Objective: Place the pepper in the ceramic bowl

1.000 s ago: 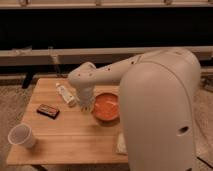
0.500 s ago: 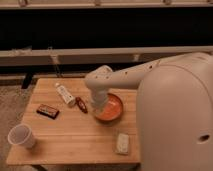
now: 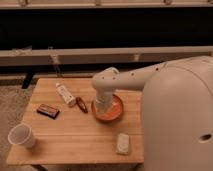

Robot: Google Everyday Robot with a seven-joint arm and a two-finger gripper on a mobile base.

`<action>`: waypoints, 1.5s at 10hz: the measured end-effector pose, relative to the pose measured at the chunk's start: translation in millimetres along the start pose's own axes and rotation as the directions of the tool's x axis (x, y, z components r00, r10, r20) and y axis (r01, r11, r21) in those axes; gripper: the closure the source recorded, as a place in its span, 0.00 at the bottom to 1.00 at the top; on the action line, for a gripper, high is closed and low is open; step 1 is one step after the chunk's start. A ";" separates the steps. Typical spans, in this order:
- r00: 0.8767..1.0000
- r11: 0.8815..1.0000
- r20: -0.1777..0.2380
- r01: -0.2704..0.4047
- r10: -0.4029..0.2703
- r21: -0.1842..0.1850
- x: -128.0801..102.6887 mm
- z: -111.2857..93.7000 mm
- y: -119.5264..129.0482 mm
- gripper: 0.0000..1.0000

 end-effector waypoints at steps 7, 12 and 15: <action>0.982 0.981 -0.011 0.190 -0.190 0.020 -39.6 -2.5 58.4 0.20; 0.949 0.948 -0.016 0.315 -0.315 0.033 -71.0 22.5 101.9 0.20; 0.924 0.923 -0.006 0.381 -0.382 0.049 -81.9 27.0 116.6 0.20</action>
